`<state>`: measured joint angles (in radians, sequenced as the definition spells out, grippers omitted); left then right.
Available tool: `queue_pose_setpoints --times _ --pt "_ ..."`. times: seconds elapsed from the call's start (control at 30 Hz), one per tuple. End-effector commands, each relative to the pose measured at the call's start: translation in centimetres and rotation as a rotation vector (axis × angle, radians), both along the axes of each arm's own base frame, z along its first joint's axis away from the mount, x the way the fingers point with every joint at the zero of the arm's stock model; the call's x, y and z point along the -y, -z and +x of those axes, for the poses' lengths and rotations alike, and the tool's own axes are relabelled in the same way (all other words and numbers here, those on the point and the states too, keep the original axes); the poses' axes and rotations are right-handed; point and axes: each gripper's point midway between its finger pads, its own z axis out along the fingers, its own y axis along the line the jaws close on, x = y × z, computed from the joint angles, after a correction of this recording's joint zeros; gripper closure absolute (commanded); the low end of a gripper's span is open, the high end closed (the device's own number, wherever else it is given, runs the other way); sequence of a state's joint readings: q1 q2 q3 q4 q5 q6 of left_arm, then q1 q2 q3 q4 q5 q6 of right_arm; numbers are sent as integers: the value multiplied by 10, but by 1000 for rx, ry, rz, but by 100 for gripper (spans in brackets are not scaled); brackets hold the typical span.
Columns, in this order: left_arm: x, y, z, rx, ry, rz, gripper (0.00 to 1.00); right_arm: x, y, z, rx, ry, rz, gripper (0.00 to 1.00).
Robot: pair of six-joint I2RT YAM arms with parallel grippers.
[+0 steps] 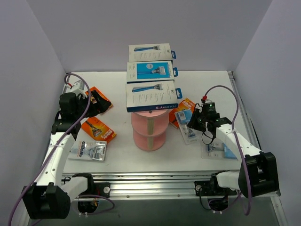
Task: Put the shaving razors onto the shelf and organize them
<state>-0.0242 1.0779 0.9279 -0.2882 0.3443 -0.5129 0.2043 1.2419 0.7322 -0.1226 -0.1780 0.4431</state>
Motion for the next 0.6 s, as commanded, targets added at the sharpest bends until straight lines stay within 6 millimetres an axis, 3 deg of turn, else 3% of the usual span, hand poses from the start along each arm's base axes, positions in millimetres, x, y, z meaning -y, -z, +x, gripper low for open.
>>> queue_pose_setpoints --times 0.0,0.1,0.33,0.57 --pt "-13 -17 -4 71 -36 69 1 18 25 -4 -50 50 -95 68" --pt "-12 -18 -4 71 -33 65 7 22 32 -2 -60 60 -117 67" --pt "-11 -17 -4 64 -29 55 2 20 39 7 -77 39 -152 62" --pt "-9 -16 -4 63 -17 50 3 20 51 9 -99 25 -186 60"
